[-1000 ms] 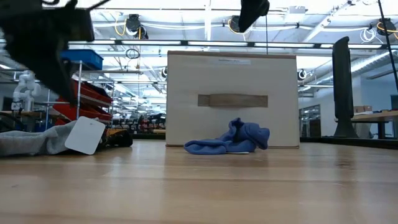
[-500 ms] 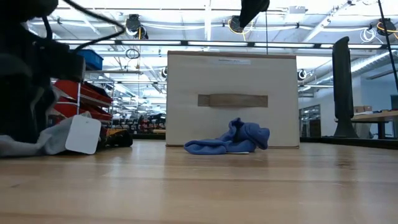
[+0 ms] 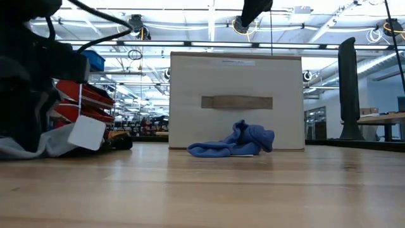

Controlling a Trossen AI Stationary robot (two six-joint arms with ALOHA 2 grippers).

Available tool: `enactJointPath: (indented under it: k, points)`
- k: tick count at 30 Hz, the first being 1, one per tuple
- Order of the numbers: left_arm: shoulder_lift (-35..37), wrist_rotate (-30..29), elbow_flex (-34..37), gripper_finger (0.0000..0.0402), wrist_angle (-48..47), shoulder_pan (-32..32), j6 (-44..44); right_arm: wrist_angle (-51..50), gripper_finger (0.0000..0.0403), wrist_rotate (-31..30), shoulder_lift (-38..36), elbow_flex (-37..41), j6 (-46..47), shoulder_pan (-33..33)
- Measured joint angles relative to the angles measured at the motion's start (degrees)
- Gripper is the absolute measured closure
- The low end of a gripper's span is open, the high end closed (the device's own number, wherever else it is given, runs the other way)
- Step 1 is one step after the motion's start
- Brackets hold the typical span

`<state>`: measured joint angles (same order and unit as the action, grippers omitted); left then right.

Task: Sort clothes
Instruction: Put the gray sock into the laundry organizer

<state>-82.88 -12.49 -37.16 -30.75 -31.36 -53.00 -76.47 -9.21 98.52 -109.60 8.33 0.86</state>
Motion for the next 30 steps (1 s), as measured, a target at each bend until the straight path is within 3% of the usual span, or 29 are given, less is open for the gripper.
enactJointPath:
  k: [4, 17, 25, 30]
  points:
    - [1.2, 0.5, -1.9, 0.0386, 0.2, -0.3, 2.8, 0.0, 0.0284, 0.0, 0.0, 0.0, 0.0, 0.0]
    - [8.6, -1.7, -10.2, 0.0388, -7.2, -1.3, 8.8, 0.0, 0.0284, 0.0, 0.0, 0.0, 0.0, 0.0]
    - [13.5, -9.8, -14.1, 0.0389, -6.5, -1.5, 16.6, 2.9, 0.0284, 0.4, 0.0, 0.0, -2.8, 1.3]
    - [16.3, -13.9, -15.1, 0.0389, -3.0, -1.4, 22.9, 12.5, 0.0284, 0.6, 0.0, 0.0, -7.8, 5.0]
